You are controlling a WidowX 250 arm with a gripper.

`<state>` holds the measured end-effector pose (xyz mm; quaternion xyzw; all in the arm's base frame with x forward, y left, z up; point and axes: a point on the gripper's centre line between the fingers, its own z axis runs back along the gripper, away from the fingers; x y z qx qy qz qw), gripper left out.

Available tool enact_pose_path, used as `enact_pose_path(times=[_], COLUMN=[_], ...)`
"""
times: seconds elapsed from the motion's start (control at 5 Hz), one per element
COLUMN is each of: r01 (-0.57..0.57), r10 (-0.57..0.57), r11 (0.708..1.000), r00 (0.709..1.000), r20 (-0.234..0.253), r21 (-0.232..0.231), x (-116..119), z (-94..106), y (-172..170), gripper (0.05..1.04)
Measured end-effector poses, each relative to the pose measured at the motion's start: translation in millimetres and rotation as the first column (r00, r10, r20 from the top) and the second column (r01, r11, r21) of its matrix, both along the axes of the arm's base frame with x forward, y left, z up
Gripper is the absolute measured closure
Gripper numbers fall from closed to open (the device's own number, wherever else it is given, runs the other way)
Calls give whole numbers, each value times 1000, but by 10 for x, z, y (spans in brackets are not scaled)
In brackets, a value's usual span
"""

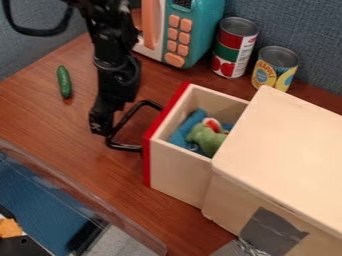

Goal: Close the drawer

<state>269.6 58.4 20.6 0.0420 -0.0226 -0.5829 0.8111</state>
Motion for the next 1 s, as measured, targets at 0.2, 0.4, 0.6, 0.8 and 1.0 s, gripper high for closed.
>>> enact_pose_path(times=[0.2,0.4,0.6,0.8,1.0], r01=[20,33,45,51,60], r10=[-20,-34,-46,-52,-59], r11=[999,998,995,992,991], r00=[1000,999,999,999,998], r20=[0,-16,-12,-6,10], r21=[-27,-57,-93,-116,-118], x=[44,35,90,122,175], z=[-25,-19,48,84,120], y=[-278,-463,-633,-765,-852], gripper=[83,83,83,83,83])
